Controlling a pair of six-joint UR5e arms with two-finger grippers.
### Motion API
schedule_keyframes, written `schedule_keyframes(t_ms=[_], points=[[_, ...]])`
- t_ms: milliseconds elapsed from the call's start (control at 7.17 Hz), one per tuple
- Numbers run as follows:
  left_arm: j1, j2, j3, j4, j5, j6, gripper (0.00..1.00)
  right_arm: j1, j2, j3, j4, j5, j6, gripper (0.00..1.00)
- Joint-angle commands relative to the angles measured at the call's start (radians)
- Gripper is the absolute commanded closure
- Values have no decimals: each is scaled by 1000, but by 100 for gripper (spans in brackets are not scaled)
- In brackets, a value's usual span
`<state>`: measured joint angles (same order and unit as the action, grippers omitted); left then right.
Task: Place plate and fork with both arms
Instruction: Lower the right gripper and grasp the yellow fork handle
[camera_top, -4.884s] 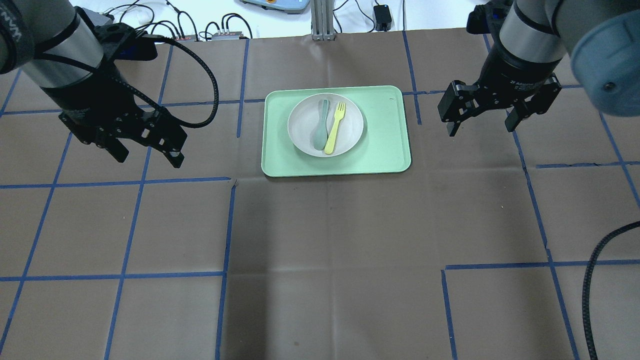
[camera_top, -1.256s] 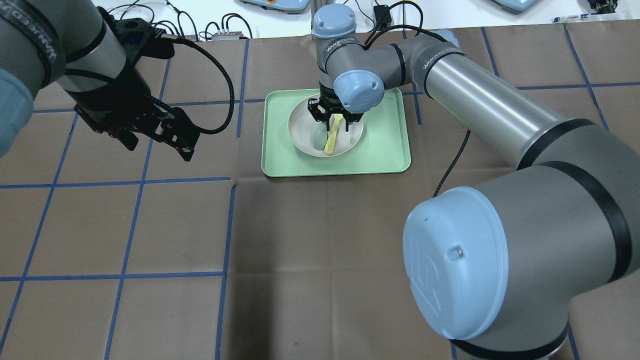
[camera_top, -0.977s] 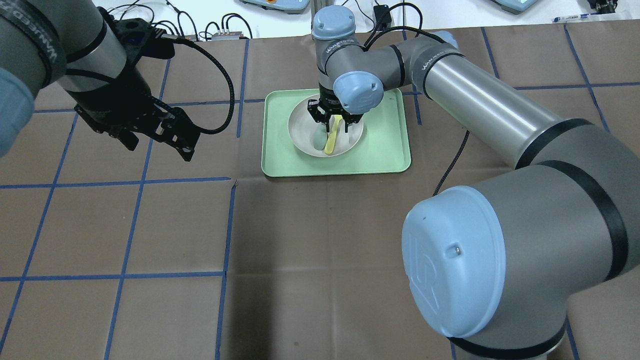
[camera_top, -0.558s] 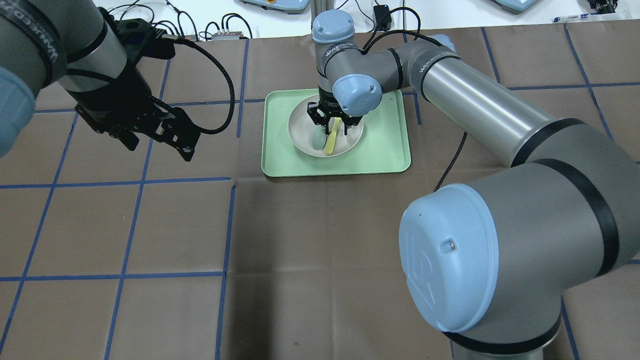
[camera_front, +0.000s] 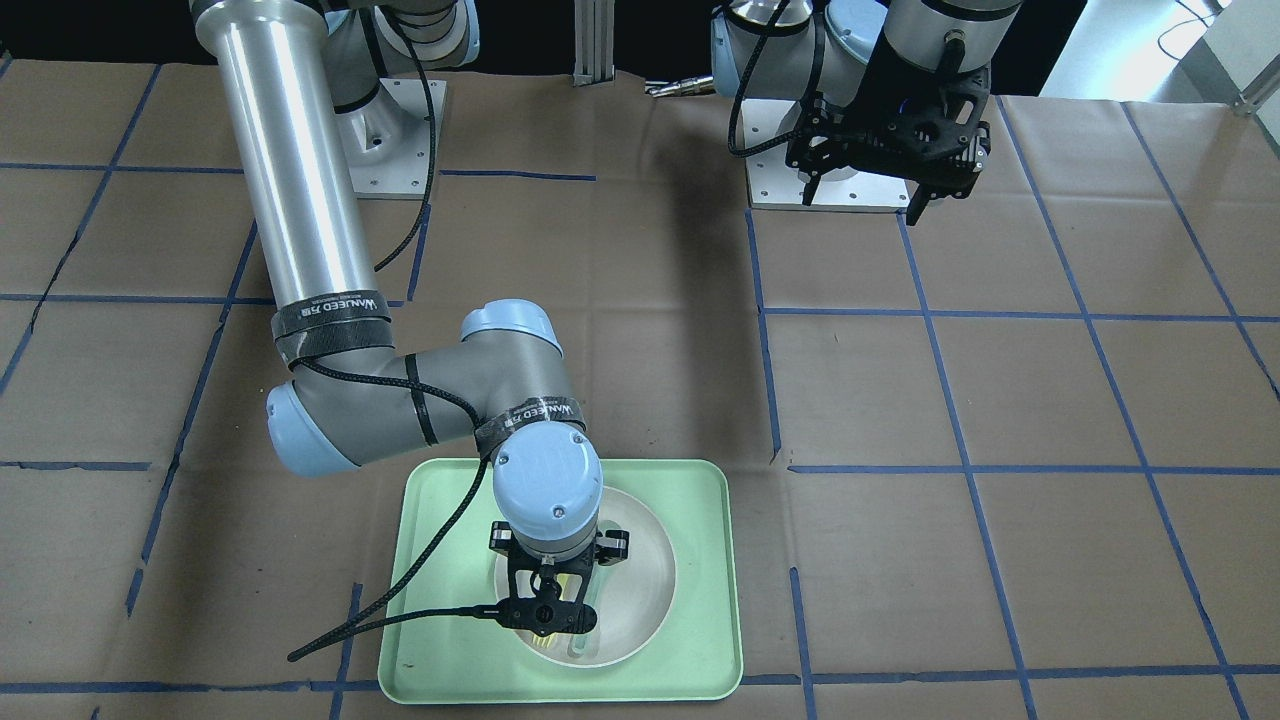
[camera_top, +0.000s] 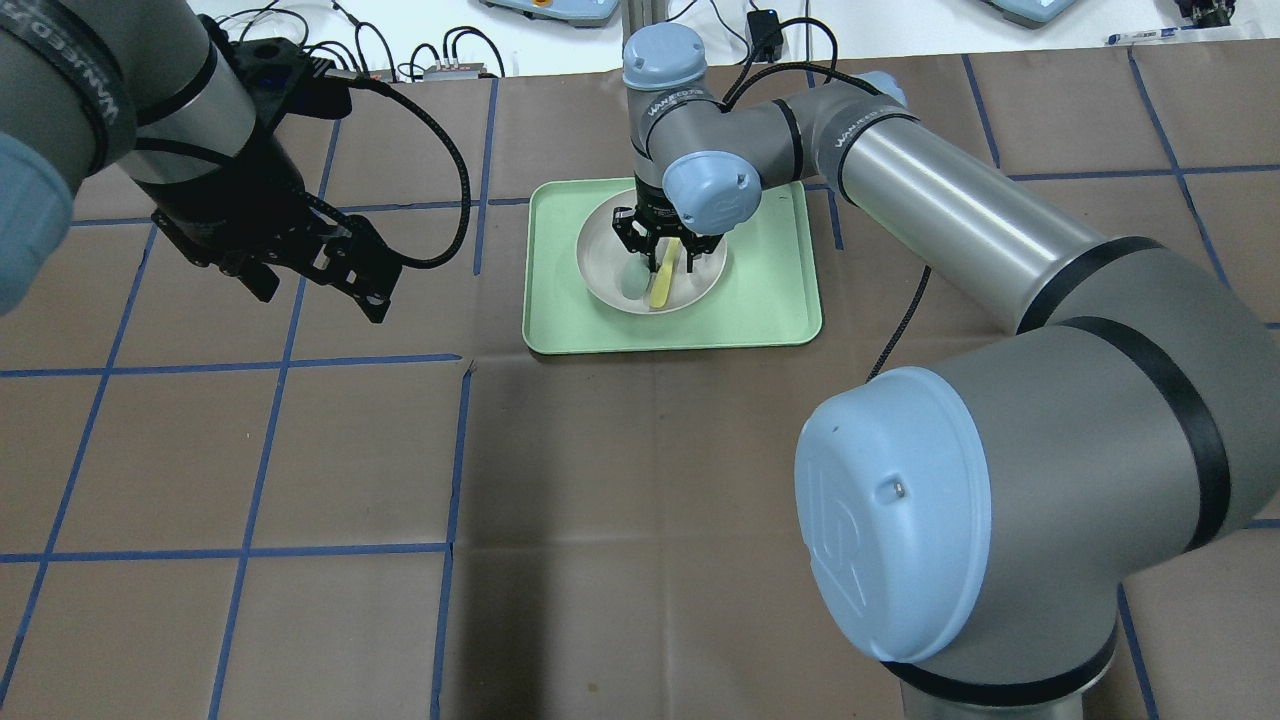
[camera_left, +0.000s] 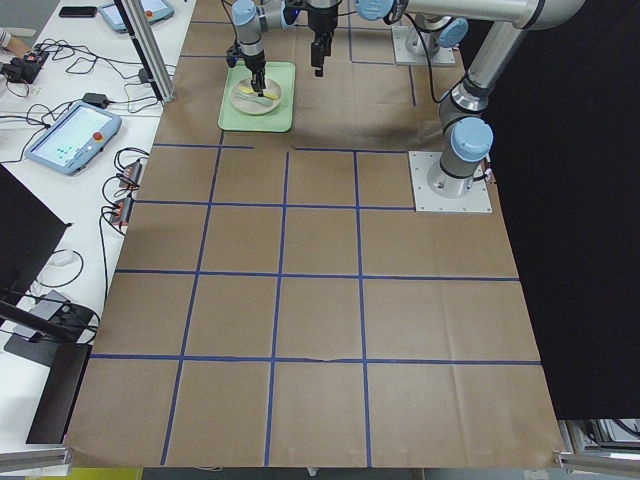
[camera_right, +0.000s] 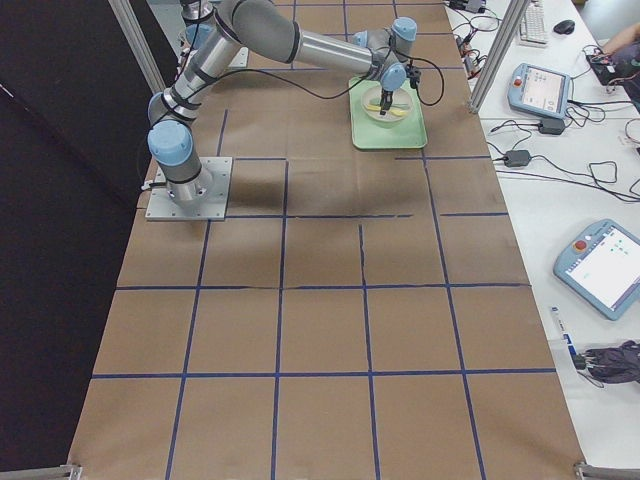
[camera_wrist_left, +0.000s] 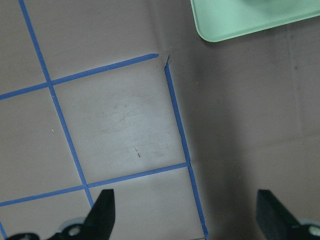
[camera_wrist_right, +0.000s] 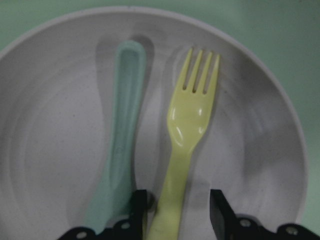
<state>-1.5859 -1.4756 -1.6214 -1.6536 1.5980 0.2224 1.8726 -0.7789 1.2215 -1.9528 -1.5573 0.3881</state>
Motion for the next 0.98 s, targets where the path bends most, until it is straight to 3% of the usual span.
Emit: schedule_keyframes(t_ms=[0,279,698,837], points=[[0,0,0,0,-1,-2,0,-1,3,-2,0,-3,0,50],[0,0,0,0,-20,0,0,-1,3,-5,0,-1,0,72],[0,0,0,0,-20,0,0,-1,0,-7,0,-3,0,95],[0,0,0,0,-20,0,0,-1,-3,-7,0,-3,0,97]])
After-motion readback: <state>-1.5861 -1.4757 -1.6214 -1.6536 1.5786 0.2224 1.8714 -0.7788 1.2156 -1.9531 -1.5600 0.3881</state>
